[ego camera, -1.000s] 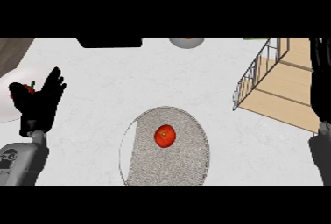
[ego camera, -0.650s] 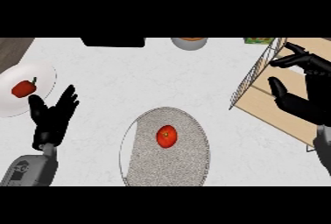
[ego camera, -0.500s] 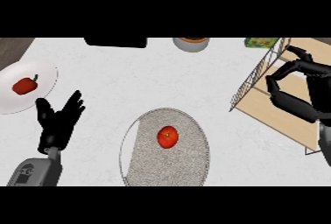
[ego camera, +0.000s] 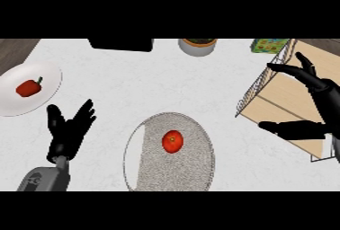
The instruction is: Pick the tomato from the placemat and place it in the tiered shelf
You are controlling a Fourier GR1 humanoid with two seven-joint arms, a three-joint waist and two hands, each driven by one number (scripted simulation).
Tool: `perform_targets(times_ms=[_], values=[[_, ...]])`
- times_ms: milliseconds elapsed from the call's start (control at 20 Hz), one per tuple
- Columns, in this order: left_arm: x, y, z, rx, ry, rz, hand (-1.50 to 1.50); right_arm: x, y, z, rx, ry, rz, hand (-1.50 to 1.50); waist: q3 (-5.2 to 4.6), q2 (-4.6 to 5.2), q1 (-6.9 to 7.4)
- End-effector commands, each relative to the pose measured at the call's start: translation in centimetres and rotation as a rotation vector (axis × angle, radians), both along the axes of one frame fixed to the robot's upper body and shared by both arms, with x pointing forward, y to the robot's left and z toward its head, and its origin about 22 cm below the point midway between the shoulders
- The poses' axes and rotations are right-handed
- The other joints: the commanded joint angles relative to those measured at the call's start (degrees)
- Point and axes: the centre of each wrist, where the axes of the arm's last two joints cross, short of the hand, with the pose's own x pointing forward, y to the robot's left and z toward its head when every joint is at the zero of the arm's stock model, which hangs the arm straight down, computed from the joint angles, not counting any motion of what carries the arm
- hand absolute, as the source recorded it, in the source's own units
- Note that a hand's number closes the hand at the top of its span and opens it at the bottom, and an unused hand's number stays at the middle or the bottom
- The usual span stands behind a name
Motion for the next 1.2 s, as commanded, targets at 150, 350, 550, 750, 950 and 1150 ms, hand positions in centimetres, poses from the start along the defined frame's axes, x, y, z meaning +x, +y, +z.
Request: perform_targets(times_ms=[150, 350, 550, 750, 950, 1150], values=[[-0.2, 0.1, -0.1, -0.005, 0.018, -0.002, 0.0, -0.7, 2.5, -3.1, -0.109, 0.384, 0.166, -1.5, 2.7, 3.04, 1.06], [-0.7, 0.9, -0.3, 0.014, 0.025, -0.002, 0.0, -1.2, 4.8, -1.1, -0.242, 0.435, 0.191, -1.5, 2.56, 2.65, 0.74], [-0.7, 0.2, -1.0, 0.0, 0.033, 0.015, 0.0, -0.7, 7.5, 0.4, -0.301, 0.49, 0.101, -1.5, 2.59, 2.83, 0.39], [-0.3, 0.6, -1.3, -0.003, 0.022, 0.008, 0.0, -1.4, 12.5, 1.2, -0.335, 0.508, 0.034, -1.5, 2.6, 2.88, -0.25], [-1.2, 0.8, -1.2, -0.012, 0.019, 0.007, 0.0, -1.4, 18.8, 0.7, -0.418, 0.511, -0.06, -1.5, 2.78, 2.71, 0.0], [-0.5, 2.1, -0.3, -0.014, 0.023, 0.034, 0.0, -0.2, 23.0, 0.3, -0.483, 0.609, -0.07, -1.5, 2.89, 2.75, -1.09]])
